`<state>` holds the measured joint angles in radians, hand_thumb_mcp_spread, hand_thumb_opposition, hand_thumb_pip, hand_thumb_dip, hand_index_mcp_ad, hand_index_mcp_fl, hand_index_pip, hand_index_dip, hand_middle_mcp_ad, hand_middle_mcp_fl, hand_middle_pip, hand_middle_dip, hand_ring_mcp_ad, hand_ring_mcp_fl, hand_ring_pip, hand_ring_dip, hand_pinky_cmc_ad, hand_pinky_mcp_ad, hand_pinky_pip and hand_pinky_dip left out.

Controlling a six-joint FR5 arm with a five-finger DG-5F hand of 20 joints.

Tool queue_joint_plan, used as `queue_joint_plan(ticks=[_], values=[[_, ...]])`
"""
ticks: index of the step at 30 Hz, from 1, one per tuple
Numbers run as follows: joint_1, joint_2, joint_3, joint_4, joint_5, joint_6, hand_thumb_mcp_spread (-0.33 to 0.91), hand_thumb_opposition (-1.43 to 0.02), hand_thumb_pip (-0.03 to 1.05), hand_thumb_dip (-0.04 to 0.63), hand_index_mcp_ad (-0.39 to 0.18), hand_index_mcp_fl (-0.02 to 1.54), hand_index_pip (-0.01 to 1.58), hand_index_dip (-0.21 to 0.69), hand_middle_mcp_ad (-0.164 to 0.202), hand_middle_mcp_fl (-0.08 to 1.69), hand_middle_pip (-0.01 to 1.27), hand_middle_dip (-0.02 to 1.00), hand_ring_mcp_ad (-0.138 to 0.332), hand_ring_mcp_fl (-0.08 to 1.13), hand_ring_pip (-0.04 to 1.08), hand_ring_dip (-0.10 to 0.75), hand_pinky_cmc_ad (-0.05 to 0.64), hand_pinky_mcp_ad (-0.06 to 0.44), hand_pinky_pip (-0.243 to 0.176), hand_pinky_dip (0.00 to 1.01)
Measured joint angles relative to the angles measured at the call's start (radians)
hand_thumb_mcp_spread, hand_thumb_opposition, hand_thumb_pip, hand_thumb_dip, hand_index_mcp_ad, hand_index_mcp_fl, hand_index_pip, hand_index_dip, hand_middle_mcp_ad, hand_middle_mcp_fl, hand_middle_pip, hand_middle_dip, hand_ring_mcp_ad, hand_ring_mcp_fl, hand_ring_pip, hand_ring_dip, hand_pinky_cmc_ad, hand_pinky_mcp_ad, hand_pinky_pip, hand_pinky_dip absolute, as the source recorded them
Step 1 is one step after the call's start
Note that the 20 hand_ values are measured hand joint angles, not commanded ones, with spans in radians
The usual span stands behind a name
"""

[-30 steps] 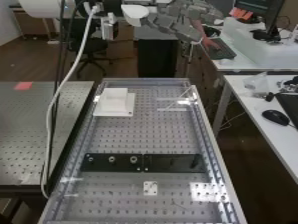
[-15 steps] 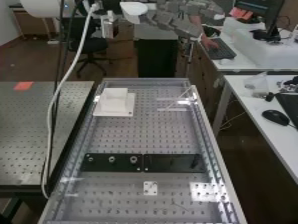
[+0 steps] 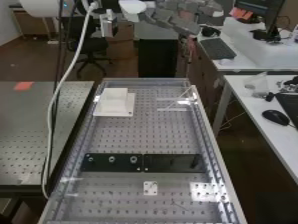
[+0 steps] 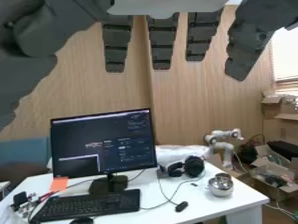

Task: Grab the chopstick and place it in the clear container

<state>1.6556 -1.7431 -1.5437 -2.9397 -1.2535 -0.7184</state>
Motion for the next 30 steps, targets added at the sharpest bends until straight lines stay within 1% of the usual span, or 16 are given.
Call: queue_joint_plan(ticks=[7, 10, 12, 16, 23, 24, 28, 30], values=[[0.0, 0.003, -0.008, 0.015, 0.006, -0.001, 0.14, -0.6, 0.33, -0.009, -0.209, 0.2, 0.05, 0.243, 0.075, 0.05, 0.13, 0.22, 0.155, 0.0, 0.07, 0.089, 0.545, 0.361, -0.14, 0.16], [0.0, 0.004, -0.01, 0.019, -0.017, 0.002, 0.14, -0.6, 0.33, -0.009, -0.206, 0.2, 0.05, 0.243, 0.075, 0.05, 0.13, 0.22, 0.155, 0.0, 0.07, 0.089, 0.545, 0.361, -0.143, 0.16], [0.0, 0.003, -0.01, 0.019, -0.028, 0.003, 0.13, -0.6, 0.33, -0.009, -0.218, 0.2, 0.05, 0.243, 0.068, 0.05, 0.13, 0.22, 0.154, 0.0, 0.07, 0.087, 0.545, 0.361, -0.14, 0.16], [0.001, 0.003, -0.011, 0.016, -0.016, 0.005, 0.14, -0.6, 0.33, -0.009, -0.208, 0.2, 0.05, 0.243, 0.075, 0.05, 0.13, 0.22, 0.155, 0.0, 0.07, 0.087, 0.545, 0.361, -0.14, 0.16], [-0.001, 0.007, -0.021, 0.029, -0.041, 0.008, 0.13, -0.6, 0.33, -0.009, -0.215, 0.2, 0.05, 0.243, 0.073, 0.05, 0.13, 0.22, 0.155, 0.0, 0.07, 0.087, 0.545, 0.361, -0.14, 0.16], [-0.001, 0.008, -0.021, 0.03, -0.039, 0.007, 0.14, -0.6, 0.33, -0.009, -0.206, 0.2, 0.05, 0.243, 0.075, 0.05, 0.13, 0.22, 0.155, 0.0, 0.07, 0.087, 0.545, 0.361, -0.14, 0.16], [-0.002, 0.011, -0.026, 0.037, -0.054, 0.007, 0.14, -0.6, 0.33, -0.009, -0.209, 0.2, 0.05, 0.243, 0.075, 0.05, 0.13, 0.22, 0.155, 0.0, 0.07, 0.087, 0.545, 0.361, -0.14, 0.16], [-0.001, 0.011, -0.027, 0.037, -0.053, 0.007, 0.14, -0.6, 0.33, -0.009, -0.22, 0.2, 0.05, 0.243, 0.068, 0.05, 0.13, 0.22, 0.152, 0.0, 0.07, 0.087, 0.545, 0.361, -0.14, 0.16]])
